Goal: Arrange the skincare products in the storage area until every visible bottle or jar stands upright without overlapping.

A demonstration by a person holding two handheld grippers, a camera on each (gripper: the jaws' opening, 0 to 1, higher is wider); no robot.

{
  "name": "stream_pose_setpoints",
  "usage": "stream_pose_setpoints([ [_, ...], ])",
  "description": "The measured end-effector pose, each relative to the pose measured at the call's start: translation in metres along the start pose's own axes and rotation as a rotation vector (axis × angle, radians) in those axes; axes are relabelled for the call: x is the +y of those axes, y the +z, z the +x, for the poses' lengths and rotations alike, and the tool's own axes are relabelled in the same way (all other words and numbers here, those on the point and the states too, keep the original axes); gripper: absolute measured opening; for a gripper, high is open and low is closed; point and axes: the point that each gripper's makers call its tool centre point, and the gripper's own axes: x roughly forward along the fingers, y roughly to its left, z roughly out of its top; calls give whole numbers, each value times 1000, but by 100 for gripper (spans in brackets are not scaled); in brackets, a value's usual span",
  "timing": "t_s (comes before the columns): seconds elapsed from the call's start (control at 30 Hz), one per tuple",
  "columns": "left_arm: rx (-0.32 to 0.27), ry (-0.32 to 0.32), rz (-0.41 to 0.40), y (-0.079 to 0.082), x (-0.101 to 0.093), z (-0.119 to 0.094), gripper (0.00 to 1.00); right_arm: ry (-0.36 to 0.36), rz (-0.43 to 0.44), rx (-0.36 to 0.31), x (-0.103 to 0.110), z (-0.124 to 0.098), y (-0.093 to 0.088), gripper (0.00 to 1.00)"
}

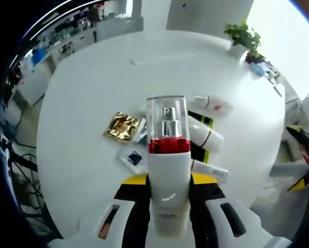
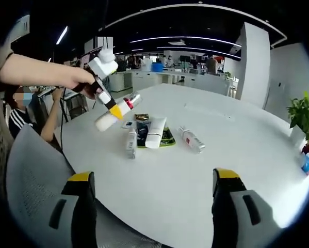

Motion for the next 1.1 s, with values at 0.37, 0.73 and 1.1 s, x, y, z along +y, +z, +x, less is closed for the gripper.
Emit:
stream_pose_setpoints([
  [0.37, -90, -67, 7, 8, -37, -26, 25, 29, 142, -126, 2, 14, 46, 90],
  [0.73, -159, -121, 24, 9, -73, -47, 25, 85, 257, -263, 5, 21, 106, 86],
  [1.1, -198, -150, 88, 9, -111, -63, 25, 190, 449, -334, 28, 37, 138, 72],
])
